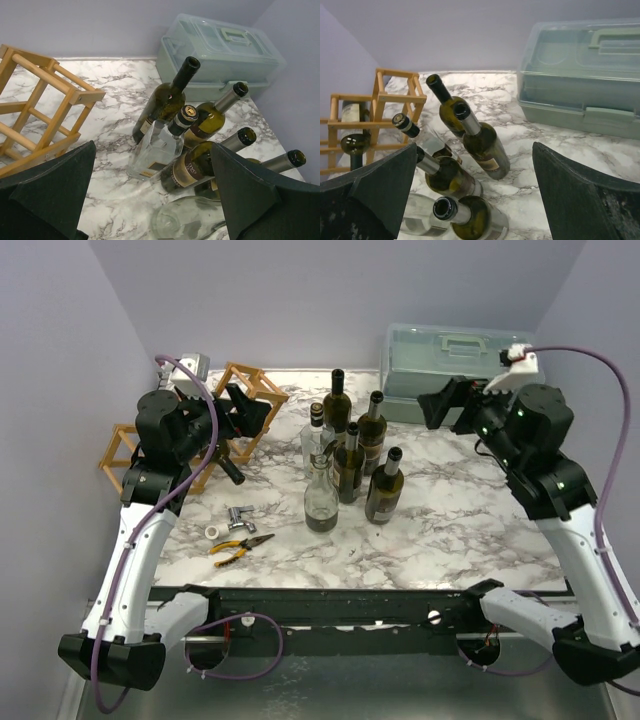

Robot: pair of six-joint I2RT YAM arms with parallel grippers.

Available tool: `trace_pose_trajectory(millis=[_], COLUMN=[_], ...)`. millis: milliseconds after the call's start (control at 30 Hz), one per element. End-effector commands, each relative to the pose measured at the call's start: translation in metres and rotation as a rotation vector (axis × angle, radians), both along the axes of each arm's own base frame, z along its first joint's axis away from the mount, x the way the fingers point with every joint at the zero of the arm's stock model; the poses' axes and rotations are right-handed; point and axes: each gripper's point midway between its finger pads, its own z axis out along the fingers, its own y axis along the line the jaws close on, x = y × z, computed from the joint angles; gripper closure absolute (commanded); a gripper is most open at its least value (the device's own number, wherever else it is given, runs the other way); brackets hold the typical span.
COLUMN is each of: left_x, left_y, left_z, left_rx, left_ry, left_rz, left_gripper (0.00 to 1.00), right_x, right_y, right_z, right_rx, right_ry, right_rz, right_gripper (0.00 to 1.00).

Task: Put the wine bottle on the wine rack

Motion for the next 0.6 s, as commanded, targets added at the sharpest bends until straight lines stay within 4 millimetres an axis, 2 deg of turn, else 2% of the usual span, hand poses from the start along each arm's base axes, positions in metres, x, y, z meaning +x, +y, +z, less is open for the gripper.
trace_pose_trajectory(millis=[0, 133, 333, 467, 567], left_x=[-0.009, -0.010, -0.006, -0.004, -0.003], left_y=[-0.005, 0.001, 0.007, 0.013, 0.018], left_z=[-0.001, -0.004, -0.019, -0.025, -0.029], left_rx=[0.019, 0.040, 0.072, 0.096, 0.117], left_ry=[0.002, 0.005, 0.025, 0.027, 0.027], left_rz=[-0.036, -0.006, 0.033, 0.062, 0.088], left_gripper=[0.01, 0.01, 0.01, 0.01, 0.01], right_x=[0.005, -0.001, -0.028, -0.036, -0.037], right_y=[0.032, 0.068, 0.150, 0.181, 0.190], right_z=[-0.016, -0.005, -0.022, -0.039, -0.053], right_rx=[-0.071, -0.054, -0.185, -0.247, -0.307], right_ry=[0.086, 0.073, 0.092, 0.126, 0.155], right_rz=[0.178, 0.287, 0.351, 0.373, 0.346], right_gripper=[0.00, 0.00, 0.00, 0.00, 0.01])
